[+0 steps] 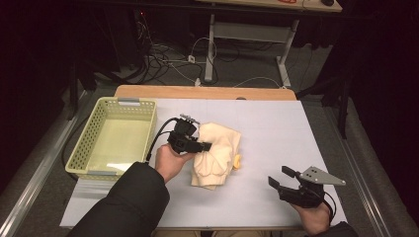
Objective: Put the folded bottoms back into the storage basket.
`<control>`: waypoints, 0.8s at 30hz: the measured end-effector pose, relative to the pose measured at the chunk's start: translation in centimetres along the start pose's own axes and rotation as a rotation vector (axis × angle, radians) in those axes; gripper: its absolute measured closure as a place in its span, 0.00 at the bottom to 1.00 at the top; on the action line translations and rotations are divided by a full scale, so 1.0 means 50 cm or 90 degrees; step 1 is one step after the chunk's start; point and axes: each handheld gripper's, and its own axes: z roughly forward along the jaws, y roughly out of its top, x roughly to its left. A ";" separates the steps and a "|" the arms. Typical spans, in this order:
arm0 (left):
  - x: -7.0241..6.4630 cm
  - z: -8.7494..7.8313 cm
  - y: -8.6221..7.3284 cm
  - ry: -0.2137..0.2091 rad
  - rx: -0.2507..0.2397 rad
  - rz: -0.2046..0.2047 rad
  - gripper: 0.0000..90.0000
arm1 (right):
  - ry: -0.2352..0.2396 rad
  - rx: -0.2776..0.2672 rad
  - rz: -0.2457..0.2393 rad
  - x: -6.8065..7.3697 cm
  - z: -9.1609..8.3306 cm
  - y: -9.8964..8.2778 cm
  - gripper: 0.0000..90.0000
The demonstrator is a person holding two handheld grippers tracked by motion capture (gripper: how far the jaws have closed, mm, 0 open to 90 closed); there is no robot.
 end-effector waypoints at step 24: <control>-0.014 -0.045 0.018 -0.023 -0.012 0.014 0.71 | -0.004 -0.004 0.006 -0.002 -0.003 -0.001 0.37</control>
